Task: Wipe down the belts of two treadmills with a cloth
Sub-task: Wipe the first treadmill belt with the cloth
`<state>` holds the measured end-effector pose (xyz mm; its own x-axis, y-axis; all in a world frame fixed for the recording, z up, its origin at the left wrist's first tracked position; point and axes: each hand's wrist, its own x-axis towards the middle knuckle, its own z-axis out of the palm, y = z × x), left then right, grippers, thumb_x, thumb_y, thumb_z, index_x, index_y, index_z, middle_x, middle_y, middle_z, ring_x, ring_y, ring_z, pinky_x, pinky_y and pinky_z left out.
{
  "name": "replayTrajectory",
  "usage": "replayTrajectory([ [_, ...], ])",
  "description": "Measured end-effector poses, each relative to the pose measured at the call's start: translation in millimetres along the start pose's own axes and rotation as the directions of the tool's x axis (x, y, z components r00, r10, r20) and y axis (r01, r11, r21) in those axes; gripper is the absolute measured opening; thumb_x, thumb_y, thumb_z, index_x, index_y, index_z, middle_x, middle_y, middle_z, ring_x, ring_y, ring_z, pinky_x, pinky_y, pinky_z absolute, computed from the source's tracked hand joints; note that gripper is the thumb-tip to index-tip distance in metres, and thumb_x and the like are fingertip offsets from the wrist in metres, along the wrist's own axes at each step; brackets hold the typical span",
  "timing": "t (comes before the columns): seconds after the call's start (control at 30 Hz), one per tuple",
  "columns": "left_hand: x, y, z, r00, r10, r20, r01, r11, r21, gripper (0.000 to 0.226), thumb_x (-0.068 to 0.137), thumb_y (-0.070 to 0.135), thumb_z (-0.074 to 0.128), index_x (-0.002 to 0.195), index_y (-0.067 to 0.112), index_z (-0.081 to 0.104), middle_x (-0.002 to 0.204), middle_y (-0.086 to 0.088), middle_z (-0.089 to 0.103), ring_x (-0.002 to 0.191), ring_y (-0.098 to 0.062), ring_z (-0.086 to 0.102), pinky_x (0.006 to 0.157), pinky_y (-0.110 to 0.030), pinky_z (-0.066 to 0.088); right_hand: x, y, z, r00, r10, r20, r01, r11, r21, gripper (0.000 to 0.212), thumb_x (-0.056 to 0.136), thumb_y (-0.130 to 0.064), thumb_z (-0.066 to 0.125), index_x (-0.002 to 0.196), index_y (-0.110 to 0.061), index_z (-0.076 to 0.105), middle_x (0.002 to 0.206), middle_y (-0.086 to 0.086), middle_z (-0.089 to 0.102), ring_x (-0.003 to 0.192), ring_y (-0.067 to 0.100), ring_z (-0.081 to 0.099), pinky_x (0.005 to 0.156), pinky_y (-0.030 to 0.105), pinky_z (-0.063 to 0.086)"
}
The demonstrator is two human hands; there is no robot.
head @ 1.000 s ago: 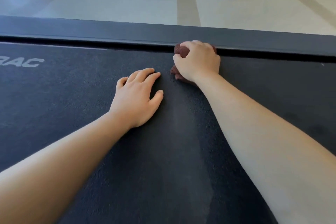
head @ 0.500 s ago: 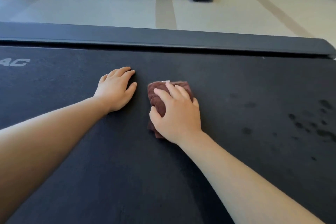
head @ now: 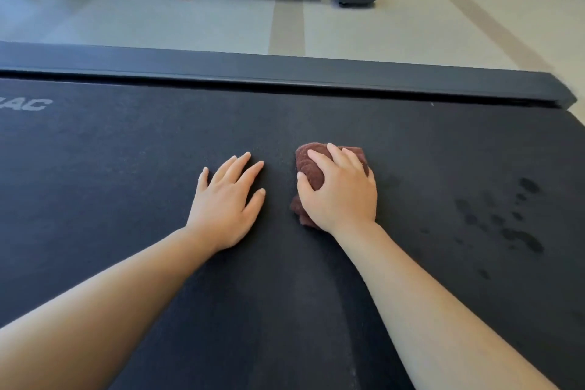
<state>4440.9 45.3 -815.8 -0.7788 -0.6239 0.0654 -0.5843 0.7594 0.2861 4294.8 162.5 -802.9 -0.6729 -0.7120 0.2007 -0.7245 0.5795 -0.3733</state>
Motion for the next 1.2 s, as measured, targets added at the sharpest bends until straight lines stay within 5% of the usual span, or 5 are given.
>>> replayTrajectory([
  [0.2, 3.3, 4.2, -2.6, 0.997, -0.034, -0.063, 0.034, 0.999, -0.004, 0.051, 0.090, 0.045, 0.033, 0.140, 0.034, 0.034, 0.151, 0.009, 0.027, 0.140, -0.012, 0.017, 0.115, -0.046, 0.008, 57.0, -1.1, 7.4, 0.998, -0.014, 0.065, 0.016, 0.999, -0.030, 0.051, 0.088, -0.051, 0.044, 0.137, -0.036, 0.046, 0.153, 0.001, 0.032, 0.141, 0.024, 0.022, 0.113, 0.053, 0.015],
  [0.43, 1.5, 4.8, -3.1, 0.996, -0.052, -0.071, 0.052, 0.999, 0.006, 0.050, 0.092, 0.042, 0.041, 0.141, 0.033, 0.035, 0.151, 0.008, 0.028, 0.140, -0.014, 0.018, 0.115, -0.046, 0.008, 5.2, 5.2, -12.9, 0.980, -0.104, 0.169, 0.107, 0.994, -0.011, 0.050, 0.090, -0.052, 0.044, 0.138, -0.038, 0.043, 0.155, -0.005, 0.027, 0.142, 0.017, 0.022, 0.113, 0.048, 0.016],
  [0.63, 2.6, 2.0, 0.9, 0.995, -0.021, -0.093, 0.021, 1.000, 0.005, 0.051, 0.092, 0.042, 0.038, 0.142, 0.028, 0.035, 0.152, 0.003, 0.028, 0.141, -0.018, 0.018, 0.114, -0.050, 0.008, -61.9, 8.7, -23.6, 0.996, -0.066, 0.067, 0.067, 0.998, -0.011, 0.052, 0.085, -0.056, 0.038, 0.134, -0.039, 0.048, 0.151, -0.007, 0.036, 0.140, 0.016, 0.028, 0.111, 0.051, 0.022],
  [1.03, 3.2, -0.2, -1.1, 1.000, 0.000, -0.017, 0.001, 1.000, 0.025, 0.053, 0.094, 0.043, 0.032, 0.144, 0.025, 0.030, 0.154, -0.001, 0.022, 0.143, -0.020, 0.012, 0.115, -0.052, 0.005, -32.3, 0.1, -13.2, 0.998, 0.041, 0.039, -0.040, 0.999, -0.025, 0.044, 0.086, -0.055, 0.047, 0.128, -0.042, 0.053, 0.149, -0.008, 0.038, 0.138, 0.017, 0.027, 0.108, 0.048, 0.025],
  [1.2, -16.9, 10.5, -3.4, 0.999, -0.046, -0.011, 0.046, 0.999, -0.015, 0.051, 0.096, 0.038, 0.033, 0.145, 0.023, 0.029, 0.156, -0.001, 0.020, 0.144, -0.020, 0.011, 0.116, -0.047, 0.006, -69.6, 9.0, -30.7, 0.987, -0.122, 0.104, 0.120, 0.992, 0.029, 0.041, 0.089, -0.049, 0.047, 0.129, -0.040, 0.053, 0.149, -0.011, 0.038, 0.138, 0.014, 0.028, 0.111, 0.047, 0.024],
])
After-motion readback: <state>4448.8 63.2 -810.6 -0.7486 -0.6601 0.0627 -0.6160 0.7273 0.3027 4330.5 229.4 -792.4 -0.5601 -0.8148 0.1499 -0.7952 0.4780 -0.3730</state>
